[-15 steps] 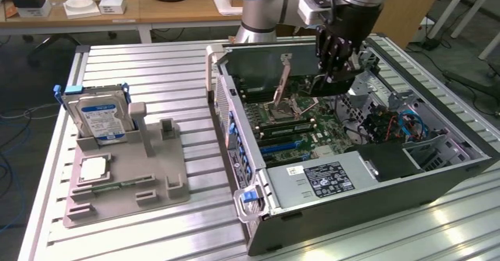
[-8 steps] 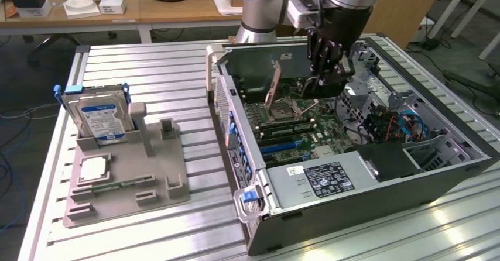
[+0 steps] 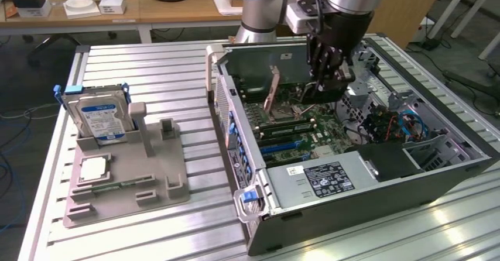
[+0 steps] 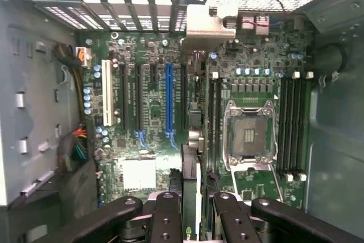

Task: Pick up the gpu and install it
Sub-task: 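Insert the gpu into the slot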

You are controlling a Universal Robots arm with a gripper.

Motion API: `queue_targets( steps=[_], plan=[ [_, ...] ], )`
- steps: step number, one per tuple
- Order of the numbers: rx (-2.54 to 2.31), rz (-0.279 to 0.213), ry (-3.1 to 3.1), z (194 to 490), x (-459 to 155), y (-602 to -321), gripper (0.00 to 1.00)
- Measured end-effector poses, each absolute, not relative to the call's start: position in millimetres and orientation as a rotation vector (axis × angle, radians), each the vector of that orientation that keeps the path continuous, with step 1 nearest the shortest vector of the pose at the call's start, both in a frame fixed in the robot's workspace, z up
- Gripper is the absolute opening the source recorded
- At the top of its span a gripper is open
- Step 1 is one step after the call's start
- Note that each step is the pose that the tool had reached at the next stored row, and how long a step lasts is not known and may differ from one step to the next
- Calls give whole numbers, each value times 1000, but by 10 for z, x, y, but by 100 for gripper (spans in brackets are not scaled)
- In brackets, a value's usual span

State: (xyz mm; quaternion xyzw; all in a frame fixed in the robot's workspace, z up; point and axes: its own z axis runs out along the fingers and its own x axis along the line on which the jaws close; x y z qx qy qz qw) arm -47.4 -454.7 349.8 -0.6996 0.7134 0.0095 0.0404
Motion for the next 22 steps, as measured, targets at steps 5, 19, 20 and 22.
queue_targets(
  steps=[5,19,20,22],
  plan=[
    [-2143,29,2185,3482,-527,-4577,26],
    [-2163,30,2165,3392,-662,-4632,26],
    [-2163,30,2165,3384,-673,-4633,26],
    [-2164,30,2165,3370,-686,-4648,26]
  ],
)
